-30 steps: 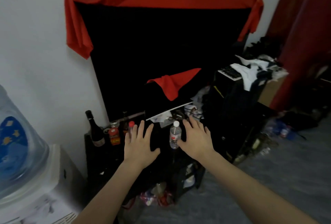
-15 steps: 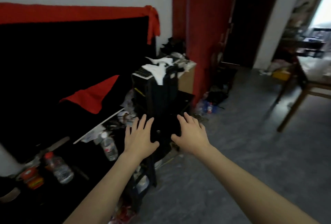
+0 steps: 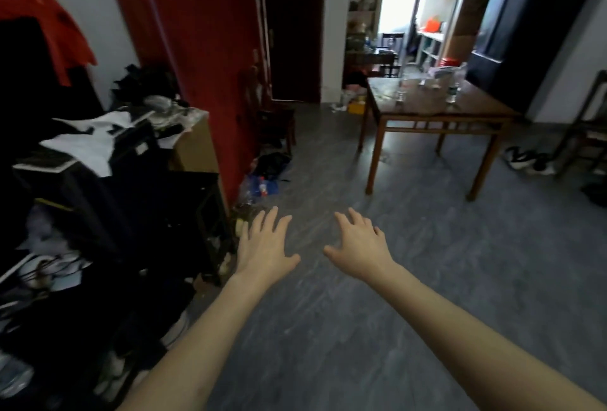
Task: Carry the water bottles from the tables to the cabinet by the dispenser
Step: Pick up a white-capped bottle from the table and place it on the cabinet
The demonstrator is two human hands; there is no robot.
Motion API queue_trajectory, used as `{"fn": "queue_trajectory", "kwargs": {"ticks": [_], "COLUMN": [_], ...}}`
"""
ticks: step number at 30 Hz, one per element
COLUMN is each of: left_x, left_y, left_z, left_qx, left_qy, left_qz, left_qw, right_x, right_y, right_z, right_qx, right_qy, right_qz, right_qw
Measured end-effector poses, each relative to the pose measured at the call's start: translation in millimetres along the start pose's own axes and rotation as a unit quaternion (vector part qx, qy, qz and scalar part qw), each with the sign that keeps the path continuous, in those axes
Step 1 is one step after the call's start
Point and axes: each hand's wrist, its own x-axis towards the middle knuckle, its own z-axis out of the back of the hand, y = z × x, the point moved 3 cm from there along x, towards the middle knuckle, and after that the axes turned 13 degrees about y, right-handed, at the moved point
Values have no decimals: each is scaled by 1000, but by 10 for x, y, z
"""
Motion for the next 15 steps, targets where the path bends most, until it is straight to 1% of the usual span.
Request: {"fn": "queue_trajectory", "kwargs": {"ticks": [3, 6, 10, 15], "left_x": [237, 461, 691, 1010], "left_y": [-367, -629, -830, -925], "left_z": [37, 159, 277, 430], "left_qx": [14, 18, 16, 24], "left_qy": [16, 4, -6, -7], "left_qz": [-32, -69, -110, -136], "left_qw": [999, 997, 994, 990], "right_x": [-25, -17, 55, 229], "right_y": [-407, -642, -754, -764], "right_z": [98, 233, 388, 512], "right_qx": [11, 21, 21, 26], "right_qy": [-1, -11, -30, -43], "right_qz": [-48, -83, -109, -132], "right_qw": [999, 996, 993, 990]}}
